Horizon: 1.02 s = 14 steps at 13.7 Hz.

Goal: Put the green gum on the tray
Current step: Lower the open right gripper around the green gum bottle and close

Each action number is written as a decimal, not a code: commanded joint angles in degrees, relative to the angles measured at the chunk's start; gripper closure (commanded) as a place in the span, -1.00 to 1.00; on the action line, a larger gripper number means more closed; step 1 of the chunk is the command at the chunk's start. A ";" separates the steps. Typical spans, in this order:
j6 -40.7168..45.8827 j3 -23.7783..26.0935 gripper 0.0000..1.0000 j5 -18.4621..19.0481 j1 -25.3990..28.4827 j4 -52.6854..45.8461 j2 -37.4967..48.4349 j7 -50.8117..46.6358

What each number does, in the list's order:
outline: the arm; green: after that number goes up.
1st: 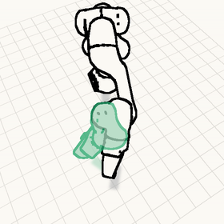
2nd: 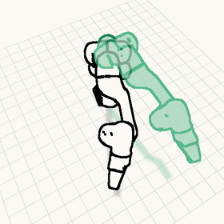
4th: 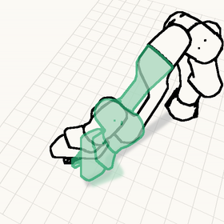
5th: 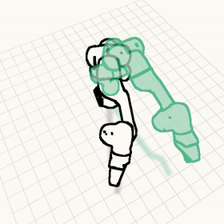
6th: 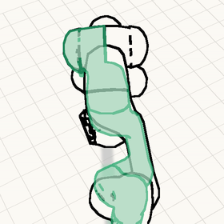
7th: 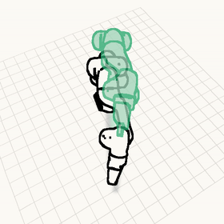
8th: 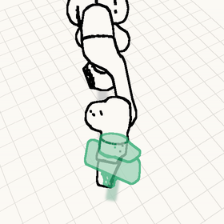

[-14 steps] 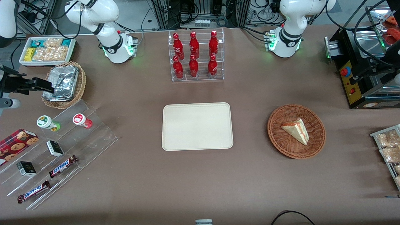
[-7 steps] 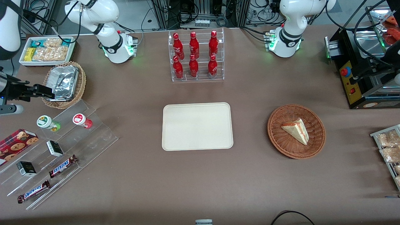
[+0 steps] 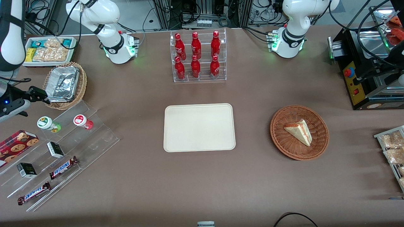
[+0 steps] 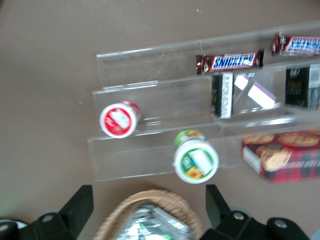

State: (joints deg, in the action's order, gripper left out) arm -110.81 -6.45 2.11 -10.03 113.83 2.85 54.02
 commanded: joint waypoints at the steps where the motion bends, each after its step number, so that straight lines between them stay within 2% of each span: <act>1: -5.81 0.21 -1.00 0.26 -1.22 2.36 -1.52 7.58; 8: -13.55 0.21 -1.00 -1.05 -2.54 2.44 -7.50 14.70; 14: -15.14 0.13 -1.00 -3.25 -3.77 2.44 -10.84 15.59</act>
State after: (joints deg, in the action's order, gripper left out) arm -124.36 -6.47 1.10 -13.19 116.09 -6.98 67.94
